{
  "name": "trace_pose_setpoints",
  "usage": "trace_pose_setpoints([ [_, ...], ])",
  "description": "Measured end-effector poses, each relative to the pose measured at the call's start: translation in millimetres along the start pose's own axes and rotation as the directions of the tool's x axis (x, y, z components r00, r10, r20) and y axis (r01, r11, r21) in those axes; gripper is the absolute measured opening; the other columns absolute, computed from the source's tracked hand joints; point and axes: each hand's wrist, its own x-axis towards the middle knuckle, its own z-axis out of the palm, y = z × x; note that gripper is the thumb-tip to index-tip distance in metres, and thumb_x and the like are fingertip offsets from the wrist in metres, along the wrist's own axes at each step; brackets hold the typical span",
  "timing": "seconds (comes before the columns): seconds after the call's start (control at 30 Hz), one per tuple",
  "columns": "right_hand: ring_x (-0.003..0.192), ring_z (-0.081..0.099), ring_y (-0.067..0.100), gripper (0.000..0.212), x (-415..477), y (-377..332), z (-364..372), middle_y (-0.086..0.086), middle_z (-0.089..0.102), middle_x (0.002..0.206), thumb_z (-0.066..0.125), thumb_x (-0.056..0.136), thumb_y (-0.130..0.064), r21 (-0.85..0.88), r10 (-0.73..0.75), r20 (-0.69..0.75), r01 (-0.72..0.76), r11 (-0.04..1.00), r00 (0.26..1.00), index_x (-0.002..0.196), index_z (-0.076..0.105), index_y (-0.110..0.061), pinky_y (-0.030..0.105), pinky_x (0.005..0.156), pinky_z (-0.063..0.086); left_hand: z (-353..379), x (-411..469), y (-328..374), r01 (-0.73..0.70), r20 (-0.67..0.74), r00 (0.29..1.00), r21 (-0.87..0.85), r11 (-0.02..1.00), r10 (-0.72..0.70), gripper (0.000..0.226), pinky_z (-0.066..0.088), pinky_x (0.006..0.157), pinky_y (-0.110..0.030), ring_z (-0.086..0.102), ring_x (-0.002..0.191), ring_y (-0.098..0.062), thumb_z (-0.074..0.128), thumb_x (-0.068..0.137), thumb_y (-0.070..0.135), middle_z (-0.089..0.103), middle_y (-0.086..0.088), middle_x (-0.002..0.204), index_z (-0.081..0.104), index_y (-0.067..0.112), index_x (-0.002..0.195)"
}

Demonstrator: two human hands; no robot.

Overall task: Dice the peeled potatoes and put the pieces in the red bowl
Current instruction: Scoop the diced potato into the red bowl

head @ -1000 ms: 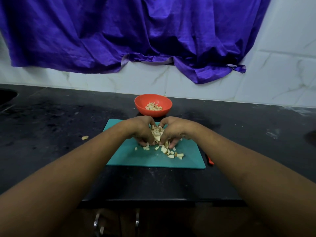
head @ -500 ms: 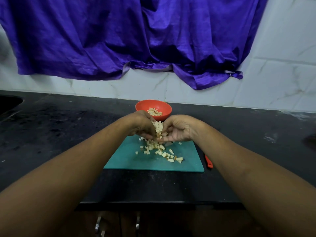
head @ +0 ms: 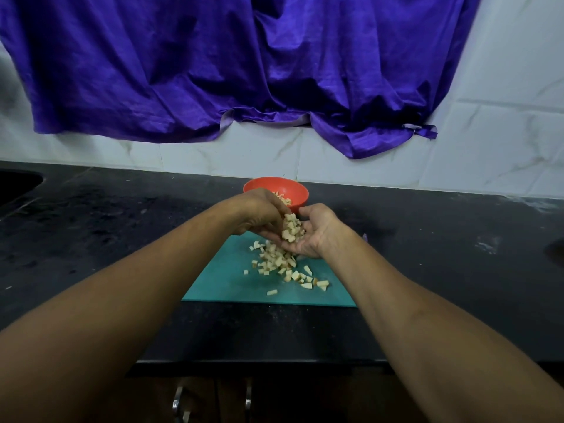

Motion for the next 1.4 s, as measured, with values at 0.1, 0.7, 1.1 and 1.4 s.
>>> trace_pose_setpoints([
  [0.1,0.091,0.071,0.040,0.047,0.3,1.7,2.9,0.025,0.075,0.089,0.031,0.109,-0.023,0.092,-0.013,-0.002,0.013,0.996,1.000,0.107,0.067,0.008,0.055,0.073,0.057,1.4,2.5,1.2,-0.071,-0.038,0.997,0.088,0.994,0.074,0.035,0.065,0.074,-0.034,0.077,0.092,-0.029,0.065,0.088,-0.017,0.074,-0.016,0.106,0.075,0.008,0.109],
  [0.7,0.086,0.069,0.029,0.040,6.2,11.4,3.3,0.019,0.073,0.074,0.033,0.106,-0.016,0.364,-0.015,-0.101,0.051,0.930,0.995,0.100,0.069,0.001,0.041,0.087,0.054,7.5,2.3,-14.3,-0.447,0.020,0.880,0.369,0.815,0.474,0.021,0.059,0.085,-0.025,0.074,0.085,-0.005,0.074,0.086,-0.001,0.079,0.007,0.091,0.080,0.017,0.094],
  [1.1,0.078,0.066,0.028,0.035,9.5,14.7,-1.0,0.019,0.068,0.090,0.037,0.108,-0.020,0.584,-0.047,-0.017,0.048,0.810,0.999,0.100,0.064,0.001,0.033,0.081,0.059,-6.9,4.0,-30.9,-0.507,-0.153,0.846,0.064,0.860,0.510,0.025,0.057,0.097,-0.034,0.072,0.101,-0.010,0.065,0.093,-0.006,0.079,0.003,0.100,0.079,0.015,0.097],
  [1.4,0.077,0.066,0.032,0.032,12.3,-9.6,1.5,0.022,0.066,0.092,0.040,0.108,-0.017,0.660,-0.078,-0.003,0.061,0.748,0.997,0.106,0.062,0.006,0.037,0.076,0.060,-14.7,20.1,-72.3,-0.399,-0.328,0.879,-0.112,0.910,0.345,0.019,0.051,0.077,-0.026,0.064,0.095,-0.010,0.063,0.098,0.002,0.075,-0.002,0.108,0.074,0.015,0.105],
])
